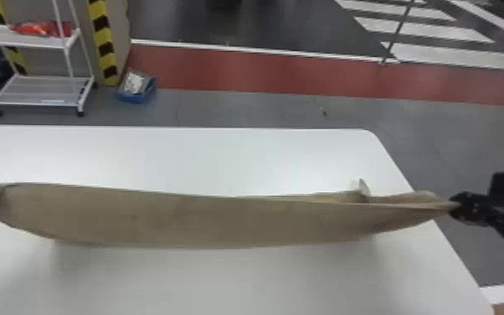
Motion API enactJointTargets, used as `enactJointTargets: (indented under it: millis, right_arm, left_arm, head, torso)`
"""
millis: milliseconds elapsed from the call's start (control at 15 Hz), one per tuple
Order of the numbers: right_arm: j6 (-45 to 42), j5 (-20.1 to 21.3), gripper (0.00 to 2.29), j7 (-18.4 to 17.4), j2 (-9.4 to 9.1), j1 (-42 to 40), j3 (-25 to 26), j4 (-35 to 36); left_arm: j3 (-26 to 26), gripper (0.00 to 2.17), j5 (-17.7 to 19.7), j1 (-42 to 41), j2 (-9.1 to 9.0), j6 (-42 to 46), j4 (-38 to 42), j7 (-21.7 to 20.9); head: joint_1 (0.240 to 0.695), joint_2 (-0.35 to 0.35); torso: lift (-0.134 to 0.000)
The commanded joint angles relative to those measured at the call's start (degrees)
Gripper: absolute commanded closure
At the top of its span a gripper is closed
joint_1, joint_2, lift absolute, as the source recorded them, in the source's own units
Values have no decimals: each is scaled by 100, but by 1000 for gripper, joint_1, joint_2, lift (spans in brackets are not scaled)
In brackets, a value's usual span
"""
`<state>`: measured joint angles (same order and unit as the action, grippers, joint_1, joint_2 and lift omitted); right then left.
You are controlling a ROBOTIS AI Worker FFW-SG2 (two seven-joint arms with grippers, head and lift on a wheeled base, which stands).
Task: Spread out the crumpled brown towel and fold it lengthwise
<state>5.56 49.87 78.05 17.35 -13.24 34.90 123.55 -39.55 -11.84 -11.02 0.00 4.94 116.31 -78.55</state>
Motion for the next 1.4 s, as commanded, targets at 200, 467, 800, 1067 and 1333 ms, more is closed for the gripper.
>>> enactJointTargets:
  millis: [200, 467, 800, 1067, 1333]
  right_arm:
    - [846, -566, 1477, 28, 5, 1237, 386, -50]
    - [1918, -681, 1477, 28, 84, 2186, 175, -428]
    - [2586, -382, 1477, 28, 145, 2863, -546, -1052]
    - [2428, -215, 1477, 28, 189, 2370, -599, -920]
    - [2076, -188, 1477, 28, 110, 1720, -537, -850]
  left_arm:
    - [185, 1703, 384, 161, -15, -1791, 796, 1430]
    - [712, 1703, 182, 1155, -15, -3900, 858, 2212]
    - [1266, 1703, -591, 2394, -15, -4393, -118, 2353]
    - [1556, 1112, -556, 2007, -15, -4516, -337, 1597]
    - [2092, 488, -512, 1603, -15, -4393, -636, 1412]
  head:
    - [695, -175]
    - [635, -157]
    - [547, -151]
    - [538, -166]
    - [634, -216]
  torso:
    - [-124]
    - [-124]
    - [-124]
    - [-124]
    - [-124]
